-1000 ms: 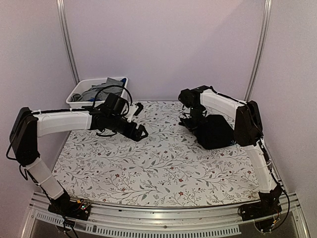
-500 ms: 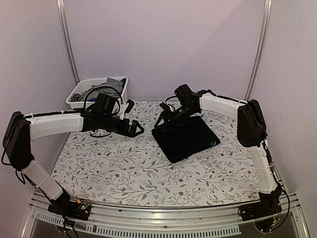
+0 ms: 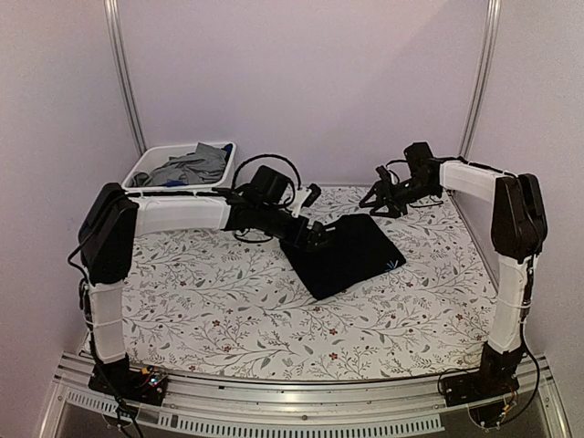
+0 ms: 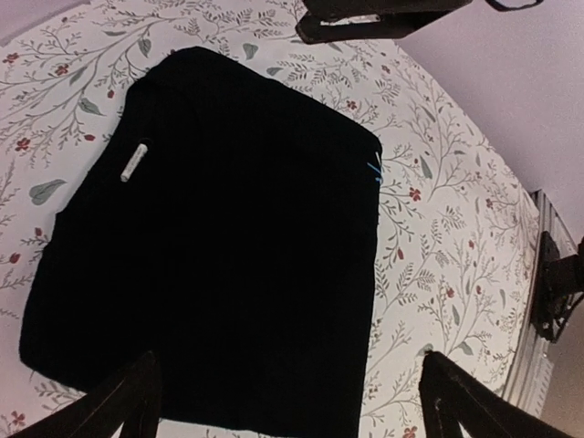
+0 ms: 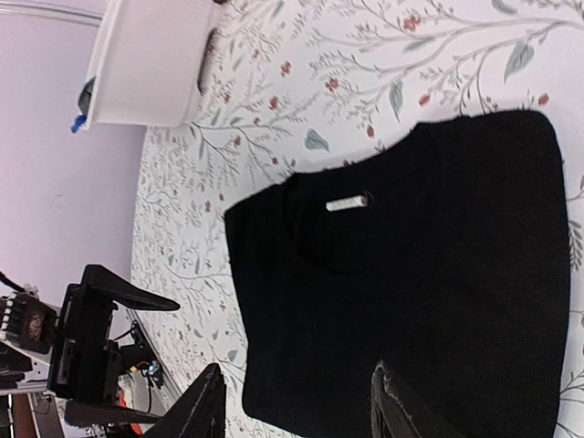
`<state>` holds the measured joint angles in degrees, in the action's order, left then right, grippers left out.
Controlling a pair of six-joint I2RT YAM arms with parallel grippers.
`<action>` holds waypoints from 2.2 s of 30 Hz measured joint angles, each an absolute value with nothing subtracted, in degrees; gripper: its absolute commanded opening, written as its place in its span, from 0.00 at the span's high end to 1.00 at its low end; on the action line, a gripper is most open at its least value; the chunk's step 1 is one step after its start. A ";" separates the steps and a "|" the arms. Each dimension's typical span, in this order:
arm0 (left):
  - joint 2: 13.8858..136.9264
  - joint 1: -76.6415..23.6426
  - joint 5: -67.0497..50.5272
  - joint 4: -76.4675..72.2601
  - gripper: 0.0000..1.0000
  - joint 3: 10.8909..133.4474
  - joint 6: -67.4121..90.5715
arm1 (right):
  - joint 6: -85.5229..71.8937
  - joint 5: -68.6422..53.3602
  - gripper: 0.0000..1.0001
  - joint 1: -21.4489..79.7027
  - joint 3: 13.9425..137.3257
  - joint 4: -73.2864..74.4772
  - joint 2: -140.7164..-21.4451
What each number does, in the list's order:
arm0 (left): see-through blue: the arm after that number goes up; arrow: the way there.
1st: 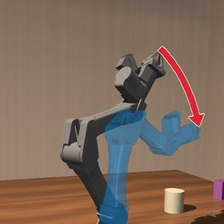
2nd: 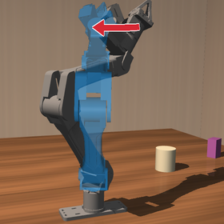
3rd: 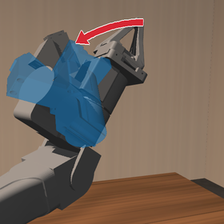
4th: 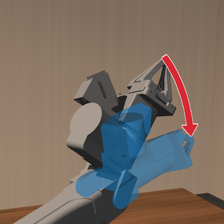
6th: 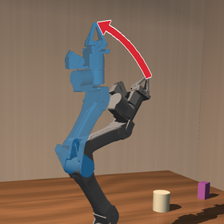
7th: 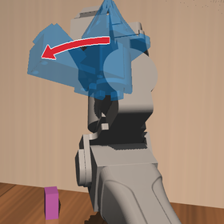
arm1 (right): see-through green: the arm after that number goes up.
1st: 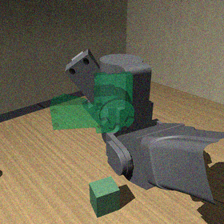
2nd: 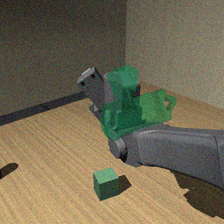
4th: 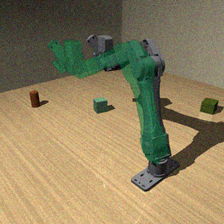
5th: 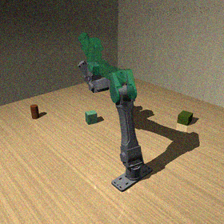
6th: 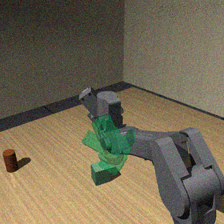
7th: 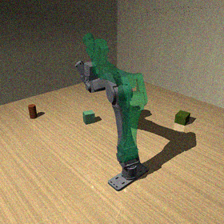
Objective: Fold and stack the mixed laundry pile
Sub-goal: Smooth out the square-folded T-shirt at the center of the board, then move the square-folded T-shirt to the center of the board.
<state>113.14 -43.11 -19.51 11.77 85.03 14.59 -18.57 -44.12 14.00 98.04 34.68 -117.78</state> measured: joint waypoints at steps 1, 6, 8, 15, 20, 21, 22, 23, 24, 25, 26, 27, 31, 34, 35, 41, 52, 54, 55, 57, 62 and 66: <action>115.74 -43.97 -19.75 12.16 0.02 87.24 14.61 | -17.61 -43.03 0.48 14.46 97.54 35.68 -118.67; 125.86 -45.98 -20.16 14.57 0.02 93.32 16.67 | -14.66 -38.35 0.48 16.67 92.03 38.59 -122.28; 127.96 -45.91 -19.68 16.12 0.02 93.38 17.43 | -14.04 -36.82 0.48 16.95 88.31 39.38 -122.76; 128.79 -43.27 -17.98 17.78 0.00 92.77 16.58 | -14.33 -37.06 0.43 16.88 76.01 35.14 -116.64; 127.35 -38.76 -17.32 19.53 0.00 91.57 15.64 | -14.74 -31.83 0.33 17.21 73.45 37.50 -111.57; 126.91 -37.91 -16.80 20.05 0.00 91.20 15.57 | -14.87 -30.37 0.31 17.19 73.73 38.33 -110.67; 126.06 -36.71 -16.49 20.86 0.00 90.65 15.51 | -14.90 -28.38 0.29 17.34 74.72 39.64 -109.67; 125.12 -35.97 -16.14 21.34 0.00 90.17 15.49 | -15.07 -26.50 0.28 17.63 75.92 40.42 -108.73; 123.87 -35.05 -15.77 21.76 0.00 89.47 15.57 | -15.29 -24.75 0.28 18.09 77.52 41.41 -107.98; 122.08 -34.13 -15.42 21.82 0.00 88.47 15.79 | -15.33 -22.28 0.28 18.70 80.29 43.11 -107.22; 119.90 -33.36 -14.90 21.78 0.00 87.26 16.16 | -15.35 -20.60 0.27 19.42 82.65 44.07 -106.74; 117.21 -32.73 -14.35 21.63 0.00 85.71 16.56 | -15.46 -18.52 0.26 20.67 85.45 45.01 -106.34; 106.21 -31.40 -13.08 18.92 0.00 78.63 18.98 | -15.62 -12.45 0.23 28.25 90.24 46.26 -106.08; 99.59 -30.92 -13.02 15.97 0.00 73.25 21.15 | -15.64 -10.31 0.20 34.15 90.39 48.07 -107.59; 97.80 -30.81 -12.97 15.11 0.00 71.44 21.78 | -15.62 -9.72 0.19 35.92 90.56 48.69 -108.57; 96.20 -30.13 -12.23 14.06 0.00 67.37 23.46 | -15.86 -6.72 0.17 41.76 94.87 52.05 -117.69; 94.26 -29.63 -9.80 14.20 0.00 65.36 24.64 | -16.45 -3.84 0.20 42.13 101.10 55.20 -127.85; 93.84 -29.32 -9.28 14.13 0.00 65.23 24.97 | -16.21 -5.45 0.21 42.41 105.43 56.29 -130.21; 93.60 -29.12 -9.02 14.15 0.00 65.08 25.15 | -15.99 -6.79 0.22 42.61 107.94 56.58 -131.61; 93.12 -28.49 -8.34 14.31 0.00 64.75 25.45 | -15.86 -10.70 0.22 42.85 114.48 56.53 -135.24; 91.92 -26.22 -6.90 14.48 0.00 64.31 26.17 | -16.03 -22.98 0.20 44.71 126.50 54.17 -142.15; 90.56 -25.19 -7.01 14.39 0.00 63.75 26.22 | -16.56 -28.69 0.19 46.54 127.35 51.72 -142.26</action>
